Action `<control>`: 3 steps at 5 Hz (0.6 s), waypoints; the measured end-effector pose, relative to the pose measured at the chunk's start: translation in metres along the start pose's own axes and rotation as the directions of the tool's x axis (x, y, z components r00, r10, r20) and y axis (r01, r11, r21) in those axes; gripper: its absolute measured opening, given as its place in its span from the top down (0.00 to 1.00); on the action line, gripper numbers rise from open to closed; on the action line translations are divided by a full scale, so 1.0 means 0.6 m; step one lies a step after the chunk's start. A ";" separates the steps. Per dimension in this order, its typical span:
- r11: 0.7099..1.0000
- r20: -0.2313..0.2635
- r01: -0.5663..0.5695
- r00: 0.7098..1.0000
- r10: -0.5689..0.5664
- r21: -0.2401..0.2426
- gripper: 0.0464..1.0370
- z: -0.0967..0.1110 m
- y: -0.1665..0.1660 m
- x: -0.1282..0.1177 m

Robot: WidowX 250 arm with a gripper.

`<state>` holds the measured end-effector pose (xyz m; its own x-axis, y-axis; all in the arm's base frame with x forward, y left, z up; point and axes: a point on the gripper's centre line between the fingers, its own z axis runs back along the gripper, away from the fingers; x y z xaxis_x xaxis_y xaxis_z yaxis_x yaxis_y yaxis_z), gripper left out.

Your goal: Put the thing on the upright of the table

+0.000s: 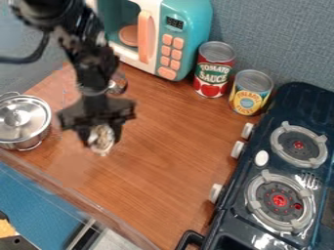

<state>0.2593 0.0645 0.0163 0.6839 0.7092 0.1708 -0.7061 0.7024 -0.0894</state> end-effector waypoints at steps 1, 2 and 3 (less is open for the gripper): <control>0.980 0.031 0.184 0.983 -0.183 -0.068 0.46 0.039 -0.079 -0.002; 0.955 0.073 0.271 0.962 -0.264 -0.121 0.46 0.078 -0.149 0.012; 0.935 0.065 0.319 0.948 -0.312 -0.153 0.46 0.078 -0.205 0.019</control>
<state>0.3453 -0.0164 0.0751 0.8566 0.4492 0.2538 -0.4145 0.8921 -0.1797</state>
